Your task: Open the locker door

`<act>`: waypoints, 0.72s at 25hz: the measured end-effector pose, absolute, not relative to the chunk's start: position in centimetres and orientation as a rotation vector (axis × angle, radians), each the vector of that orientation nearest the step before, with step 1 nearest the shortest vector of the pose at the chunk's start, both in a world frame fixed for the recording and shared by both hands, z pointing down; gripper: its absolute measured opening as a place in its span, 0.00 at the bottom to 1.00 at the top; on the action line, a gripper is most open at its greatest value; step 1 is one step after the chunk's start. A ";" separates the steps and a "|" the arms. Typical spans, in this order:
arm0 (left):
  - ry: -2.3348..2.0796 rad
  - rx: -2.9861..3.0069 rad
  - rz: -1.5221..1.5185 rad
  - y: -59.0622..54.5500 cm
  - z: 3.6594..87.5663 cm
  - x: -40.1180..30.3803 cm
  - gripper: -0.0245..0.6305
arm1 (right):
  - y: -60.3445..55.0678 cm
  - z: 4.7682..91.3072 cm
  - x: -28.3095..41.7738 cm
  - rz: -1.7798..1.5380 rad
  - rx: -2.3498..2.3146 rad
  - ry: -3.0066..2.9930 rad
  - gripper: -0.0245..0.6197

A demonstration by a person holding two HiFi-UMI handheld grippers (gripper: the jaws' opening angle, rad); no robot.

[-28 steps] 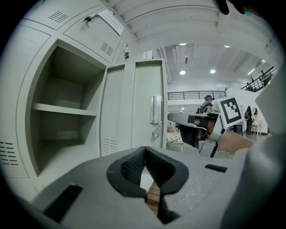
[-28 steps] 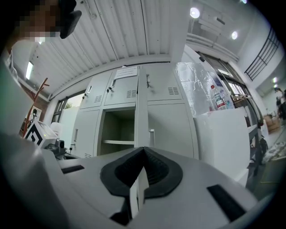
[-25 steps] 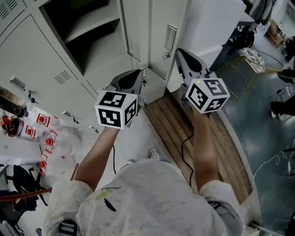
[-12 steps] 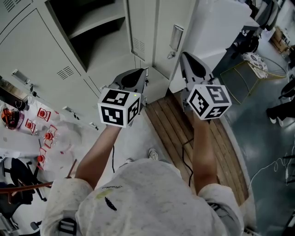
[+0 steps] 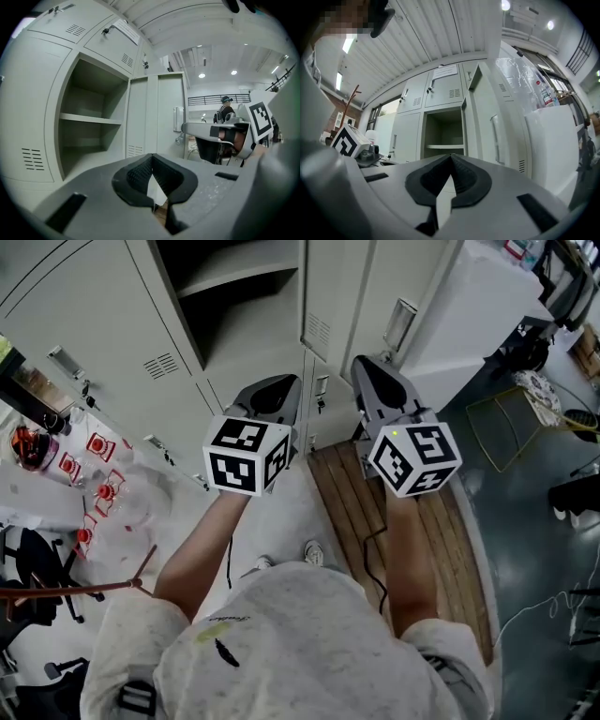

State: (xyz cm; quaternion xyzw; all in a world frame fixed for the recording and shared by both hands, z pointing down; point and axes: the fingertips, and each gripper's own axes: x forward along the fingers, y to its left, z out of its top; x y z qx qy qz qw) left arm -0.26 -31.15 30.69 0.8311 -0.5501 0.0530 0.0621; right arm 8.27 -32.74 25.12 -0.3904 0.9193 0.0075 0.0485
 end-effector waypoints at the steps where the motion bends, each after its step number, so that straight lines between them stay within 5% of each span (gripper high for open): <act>1: -1.684 2.499 0.157 -31.0 30.6 -1.0 0.05 | -32.6 25.3 7.5 0.019 -1.172 2.813 0.04; 18: -1.935 2.288 0.084 -28.5 30.0 -11.0 0.05 | -30.6 26.5 -2.1 0.015 -0.947 2.955 0.04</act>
